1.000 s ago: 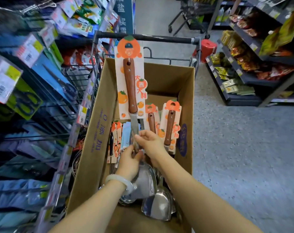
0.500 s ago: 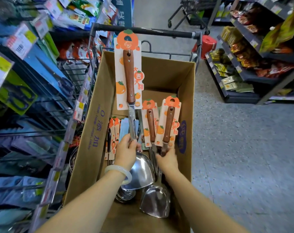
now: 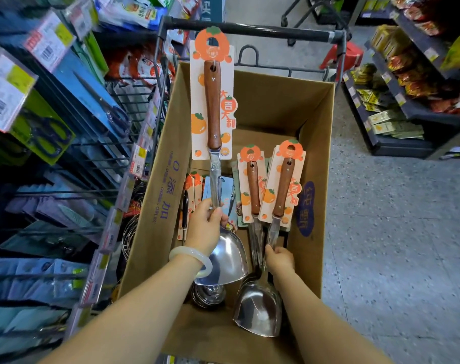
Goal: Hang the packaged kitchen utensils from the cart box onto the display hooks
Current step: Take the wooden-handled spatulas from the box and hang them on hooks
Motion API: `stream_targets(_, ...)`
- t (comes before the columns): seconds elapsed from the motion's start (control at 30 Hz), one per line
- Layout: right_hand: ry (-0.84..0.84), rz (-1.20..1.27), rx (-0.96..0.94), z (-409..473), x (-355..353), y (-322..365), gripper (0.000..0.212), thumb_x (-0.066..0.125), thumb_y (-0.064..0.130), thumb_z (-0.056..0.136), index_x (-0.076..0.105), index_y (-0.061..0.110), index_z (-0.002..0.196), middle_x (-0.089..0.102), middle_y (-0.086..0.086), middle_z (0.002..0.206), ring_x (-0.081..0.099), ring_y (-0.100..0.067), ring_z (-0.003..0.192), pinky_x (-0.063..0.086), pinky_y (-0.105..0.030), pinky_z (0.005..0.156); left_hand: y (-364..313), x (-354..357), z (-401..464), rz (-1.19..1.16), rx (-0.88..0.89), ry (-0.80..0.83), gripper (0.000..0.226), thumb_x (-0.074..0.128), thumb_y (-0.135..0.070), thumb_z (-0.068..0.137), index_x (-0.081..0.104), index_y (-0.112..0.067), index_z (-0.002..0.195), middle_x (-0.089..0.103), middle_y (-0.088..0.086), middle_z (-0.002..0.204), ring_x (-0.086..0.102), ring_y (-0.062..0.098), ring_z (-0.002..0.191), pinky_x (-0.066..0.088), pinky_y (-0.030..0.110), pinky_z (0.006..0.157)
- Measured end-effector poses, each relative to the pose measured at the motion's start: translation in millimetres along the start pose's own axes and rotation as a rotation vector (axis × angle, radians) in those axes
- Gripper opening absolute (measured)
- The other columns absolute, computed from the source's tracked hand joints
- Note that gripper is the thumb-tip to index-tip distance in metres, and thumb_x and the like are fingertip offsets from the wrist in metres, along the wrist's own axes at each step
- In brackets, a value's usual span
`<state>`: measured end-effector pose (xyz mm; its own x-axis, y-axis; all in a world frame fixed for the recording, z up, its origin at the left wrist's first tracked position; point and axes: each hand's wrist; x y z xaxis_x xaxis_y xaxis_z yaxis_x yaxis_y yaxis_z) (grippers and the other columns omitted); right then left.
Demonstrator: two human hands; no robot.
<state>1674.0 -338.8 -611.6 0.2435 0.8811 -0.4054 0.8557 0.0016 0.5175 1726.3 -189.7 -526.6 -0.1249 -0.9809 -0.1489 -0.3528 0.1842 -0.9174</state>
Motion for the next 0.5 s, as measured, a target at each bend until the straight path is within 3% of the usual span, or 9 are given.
stream_targets(0.07,0.073,0.019,0.020,0.3,2.0,-2.0,0.033,0.048,0.019,0.095,0.053,0.001,0.122,0.062,-0.017,0.113,0.057,-0.026,0.094,0.045,-0.035,0.082,4.4,-1.5,-1.4,0.021,-0.009,0.005,0.018,0.040,-0.011,0.098,0.053,-0.012,0.110,0.058,0.004,0.081,0.058,0.015,0.081,0.052,0.032,0.083)
stream_targets(0.13,0.133,0.024,0.046,-1.0,5.3,-6.4,0.035,0.053,0.011,0.092,0.048,0.002,0.126,0.059,-0.017,0.117,0.056,-0.028,0.101,0.043,-0.034,0.084,9.9,-2.7,-3.4,0.041,-0.026,0.004,0.017,0.039,-0.012,0.098,0.053,-0.011,0.108,0.057,0.004,0.081,0.058,0.016,0.082,0.051,0.034,0.085)
stream_targets(0.2,0.141,0.061,0.089,-1.9,10.0,-13.5,0.034,0.052,0.006,0.092,0.049,0.001,0.125,0.059,-0.012,0.100,0.057,-0.025,0.094,0.045,-0.032,0.082,14.9,-3.9,-5.6,0.048,-0.044,0.015,0.016,0.039,-0.013,0.098,0.053,-0.012,0.106,0.057,0.006,0.083,0.059,0.020,0.087,0.052,0.039,0.090)
stream_targets(0.27,0.089,0.144,0.088,-4.4,13.9,-21.7,0.028,0.047,0.007,0.095,0.051,-0.001,0.121,0.054,-0.007,0.082,0.054,-0.018,0.077,0.045,-0.029,0.069,18.2,-4.8,-8.4,0.041,-0.052,0.026,0.015,0.039,-0.014,0.098,0.053,-0.015,0.104,0.058,0.007,0.084,0.061,0.023,0.089,0.051,0.046,0.094)
stream_targets(0.4,-0.030,0.244,-0.041,-14.7,19.9,-35.2,0.026,0.039,0.014,0.098,0.052,0.004,0.118,0.055,-0.009,0.089,0.051,-0.016,0.074,0.041,-0.028,0.064,17.2,-7.4,-12.6,0.041,-0.049,0.028,0.026,0.037,-0.016,0.099,0.048,-0.038,0.091,0.058,0.005,0.081,0.060,0.020,0.083,0.049,0.050,0.095)
stream_targets(0.5,-0.046,0.277,-0.140,-27.5,24.3,-32.7,0.023,0.040,0.018,0.098,0.052,0.009,0.115,0.054,-0.004,0.080,0.051,-0.012,0.069,0.042,-0.024,0.060,14.6,-11.1,-13.2,0.061,-0.040,0.029,0.028,0.034,-0.021,0.100,0.046,-0.043,0.088,0.061,0.009,0.085,0.063,0.023,0.089,0.048,0.053,0.096)
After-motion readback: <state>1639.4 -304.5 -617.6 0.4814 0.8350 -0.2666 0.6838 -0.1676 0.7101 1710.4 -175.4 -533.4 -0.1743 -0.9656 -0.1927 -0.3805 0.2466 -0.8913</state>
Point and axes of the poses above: each hand's wrist, its own z-axis towards the middle knuckle, its own x-axis out of the palm, y = z × x
